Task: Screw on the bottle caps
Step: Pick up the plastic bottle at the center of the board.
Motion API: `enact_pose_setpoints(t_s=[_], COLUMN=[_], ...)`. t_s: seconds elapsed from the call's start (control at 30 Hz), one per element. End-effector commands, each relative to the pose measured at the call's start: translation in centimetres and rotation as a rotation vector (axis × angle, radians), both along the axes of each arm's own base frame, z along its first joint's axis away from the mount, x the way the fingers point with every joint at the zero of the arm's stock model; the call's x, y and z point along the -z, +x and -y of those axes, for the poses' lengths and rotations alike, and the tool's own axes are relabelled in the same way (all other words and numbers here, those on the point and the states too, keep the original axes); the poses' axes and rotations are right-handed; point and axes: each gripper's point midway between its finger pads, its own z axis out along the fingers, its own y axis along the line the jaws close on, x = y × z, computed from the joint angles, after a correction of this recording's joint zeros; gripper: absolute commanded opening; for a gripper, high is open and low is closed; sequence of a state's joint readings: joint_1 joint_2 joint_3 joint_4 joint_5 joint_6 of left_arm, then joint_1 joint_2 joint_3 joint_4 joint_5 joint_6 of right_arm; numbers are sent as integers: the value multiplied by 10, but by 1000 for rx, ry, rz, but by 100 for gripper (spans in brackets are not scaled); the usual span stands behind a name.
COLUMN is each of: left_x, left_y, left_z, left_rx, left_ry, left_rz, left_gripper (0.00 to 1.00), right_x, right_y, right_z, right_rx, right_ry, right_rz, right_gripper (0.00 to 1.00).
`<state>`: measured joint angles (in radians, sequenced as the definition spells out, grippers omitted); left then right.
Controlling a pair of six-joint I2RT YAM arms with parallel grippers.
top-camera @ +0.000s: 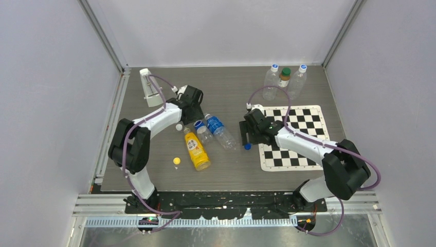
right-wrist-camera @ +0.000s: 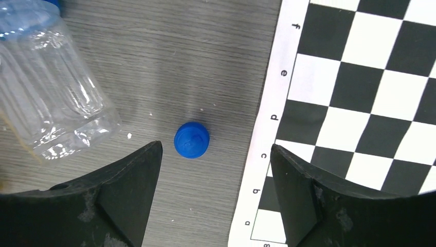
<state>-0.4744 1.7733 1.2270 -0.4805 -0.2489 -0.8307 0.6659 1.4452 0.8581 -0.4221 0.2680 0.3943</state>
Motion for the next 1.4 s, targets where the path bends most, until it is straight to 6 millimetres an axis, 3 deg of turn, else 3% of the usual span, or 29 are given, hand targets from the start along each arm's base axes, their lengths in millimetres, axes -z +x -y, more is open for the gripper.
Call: enact_pose_setpoints(t_s=[0.0,0.3,0.47,0.7,0.83,0.97,1.17,1.37], left_x=[-84,-181,-213,-229,-237,-229,-230,-228], left_y=[18,-5,-35,-76,-106,-120,-131,-138], left_z=[3,12,15,19,26,26,34,43], left_rx=[86,430,670,937,1099,1142,1185,1216], left_ry=[-44,-45,32,126,167,193,181,160], left_rz=[233,613,785,969,1132,1199,1220,1221], left_gripper=[35,32,27,27,18,17,17,17], right_x=[-40,-102,-151,-219,-251,-282,-307,-309], right_y=[9,4,-2,-10,-10,-8,-4,-5], right_z=[-1,-20,-41,-71,-85,-104,-133,-159], right_rx=[0,-75,-163,-277,-307,-335,-369,-411], right_ry=[34,203,331,480,558,665,812,916], right_rz=[104,200,240,245,257,266,236,149], right_gripper=[83,84,85,86,86,86,83,79])
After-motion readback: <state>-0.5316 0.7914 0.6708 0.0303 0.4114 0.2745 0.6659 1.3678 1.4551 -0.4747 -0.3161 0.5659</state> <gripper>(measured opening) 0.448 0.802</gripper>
